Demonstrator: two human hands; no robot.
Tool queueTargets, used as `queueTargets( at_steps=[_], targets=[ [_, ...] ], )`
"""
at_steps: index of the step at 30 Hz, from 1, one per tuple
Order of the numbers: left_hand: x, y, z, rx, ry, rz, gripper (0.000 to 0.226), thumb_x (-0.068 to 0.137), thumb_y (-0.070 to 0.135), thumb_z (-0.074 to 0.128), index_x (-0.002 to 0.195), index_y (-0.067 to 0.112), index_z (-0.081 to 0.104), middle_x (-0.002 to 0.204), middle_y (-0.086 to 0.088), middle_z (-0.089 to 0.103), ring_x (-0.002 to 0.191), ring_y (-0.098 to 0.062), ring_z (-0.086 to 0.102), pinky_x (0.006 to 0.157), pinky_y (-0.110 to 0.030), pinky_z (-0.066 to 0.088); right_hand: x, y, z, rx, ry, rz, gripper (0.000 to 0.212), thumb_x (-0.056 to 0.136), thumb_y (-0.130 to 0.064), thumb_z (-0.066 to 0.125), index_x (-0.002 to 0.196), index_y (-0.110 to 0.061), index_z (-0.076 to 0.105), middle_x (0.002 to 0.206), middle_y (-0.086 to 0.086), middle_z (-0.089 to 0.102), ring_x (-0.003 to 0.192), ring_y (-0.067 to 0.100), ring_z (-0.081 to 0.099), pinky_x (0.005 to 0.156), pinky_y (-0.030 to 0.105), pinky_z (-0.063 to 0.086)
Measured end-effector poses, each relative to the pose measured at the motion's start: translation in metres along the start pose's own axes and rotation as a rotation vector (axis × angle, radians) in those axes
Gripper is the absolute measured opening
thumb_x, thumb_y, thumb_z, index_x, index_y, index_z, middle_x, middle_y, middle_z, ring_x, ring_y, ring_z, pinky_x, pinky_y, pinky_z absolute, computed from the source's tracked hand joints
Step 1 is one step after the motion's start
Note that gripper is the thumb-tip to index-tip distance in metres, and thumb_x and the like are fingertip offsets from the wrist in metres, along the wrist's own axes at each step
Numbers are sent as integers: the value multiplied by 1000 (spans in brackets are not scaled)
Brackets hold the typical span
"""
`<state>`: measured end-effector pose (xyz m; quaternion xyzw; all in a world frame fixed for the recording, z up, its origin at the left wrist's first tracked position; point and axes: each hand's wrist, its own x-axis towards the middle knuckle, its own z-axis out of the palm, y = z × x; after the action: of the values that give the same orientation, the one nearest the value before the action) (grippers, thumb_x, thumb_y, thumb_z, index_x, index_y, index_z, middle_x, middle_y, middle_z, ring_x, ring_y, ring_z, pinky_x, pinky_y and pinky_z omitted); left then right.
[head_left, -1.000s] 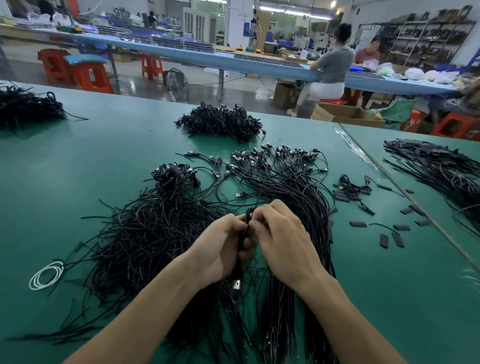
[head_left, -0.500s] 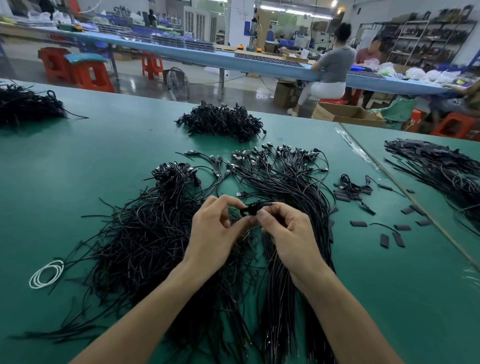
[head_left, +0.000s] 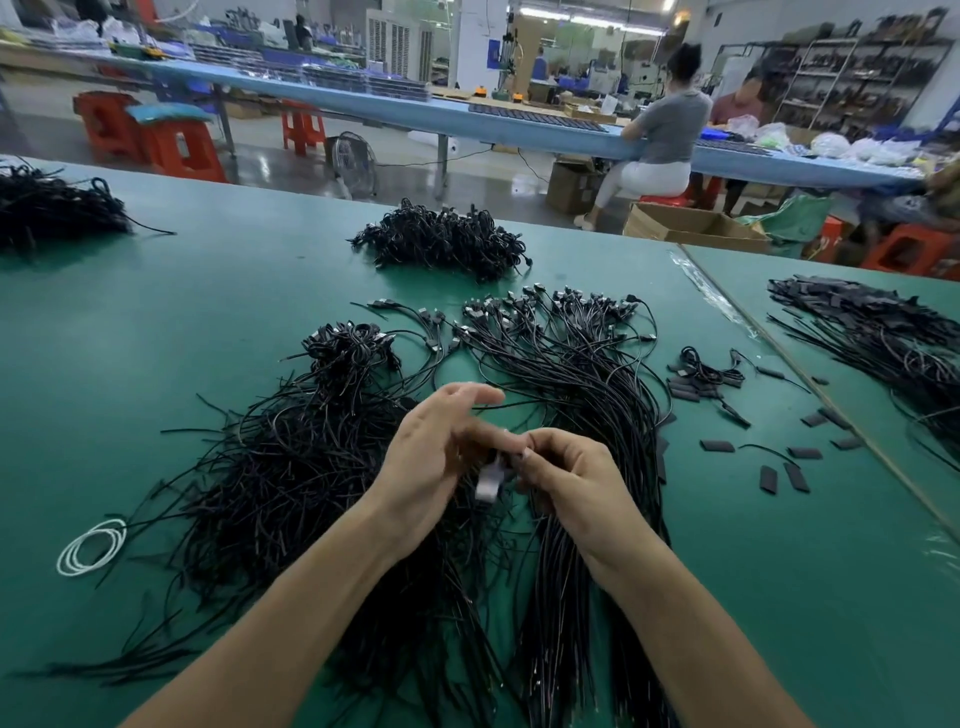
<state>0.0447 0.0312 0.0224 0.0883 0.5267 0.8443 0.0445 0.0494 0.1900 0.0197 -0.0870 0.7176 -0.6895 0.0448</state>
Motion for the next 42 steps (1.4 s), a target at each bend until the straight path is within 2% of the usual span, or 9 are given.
queueTargets(
  at_steps=[4,8,13,20,26,30,34,37,42],
  targets=[
    [-1,-10,-1,451,-3,218,19,84,20,78,96,21,64,83,-4,75,77,-14,71,69,-24,56,3,2,-1,-51,88,4,18,94,-19,67,76,-18,70,70,-4,63,67,8,55,62,19,47],
    [-1,-17,-2,764,160,334,34,71,31,89,88,35,60,78,14,56,65,-2,48,59,-16,39,3,-6,-4,-56,93,-100,17,95,-12,64,80,-15,68,68,-8,64,67,4,59,66,16,50],
    [-2,-16,1,684,134,202,30,72,46,80,87,41,55,66,3,68,48,-11,62,47,-20,47,1,-12,-1,-51,67,-168,16,96,-6,61,83,-12,68,66,-12,65,64,-2,59,67,13,49],
    [1,-10,0,311,121,74,27,93,-3,61,100,22,66,82,-8,75,74,-25,71,69,-31,61,0,-11,-3,-32,-12,-138,14,95,-5,62,83,-11,67,70,-11,65,69,1,60,70,14,50],
    [0,-1,6,-21,102,-6,29,105,24,35,112,20,62,100,-12,76,87,-19,72,65,-25,56,-1,-4,2,-18,-4,-78,20,96,-10,62,78,-17,68,67,-11,63,66,0,57,65,11,45],
    [-1,-3,5,19,82,36,32,93,46,52,100,19,67,83,-9,75,78,-17,70,66,-27,55,-3,0,5,17,-12,-33,11,95,-14,64,86,-12,71,69,-5,63,62,1,56,60,10,43],
    [-3,-7,4,137,4,111,25,80,23,80,97,15,63,79,-6,73,71,-14,69,63,-24,56,-2,3,4,32,16,3,16,93,-22,65,92,-7,71,85,16,71,77,21,65,72,32,58],
    [-4,-13,2,384,80,172,38,69,28,89,96,22,64,87,2,61,75,-8,53,67,-19,48,-1,2,1,-23,60,-40,17,95,-17,64,81,-19,72,77,1,70,74,11,63,69,23,54],
    [-5,-21,0,569,112,147,50,68,40,89,100,23,54,61,11,50,53,-6,43,53,-19,38,1,1,-4,-46,98,-92,24,96,-14,64,75,-25,70,67,-9,63,67,4,57,66,16,49]
  ],
)
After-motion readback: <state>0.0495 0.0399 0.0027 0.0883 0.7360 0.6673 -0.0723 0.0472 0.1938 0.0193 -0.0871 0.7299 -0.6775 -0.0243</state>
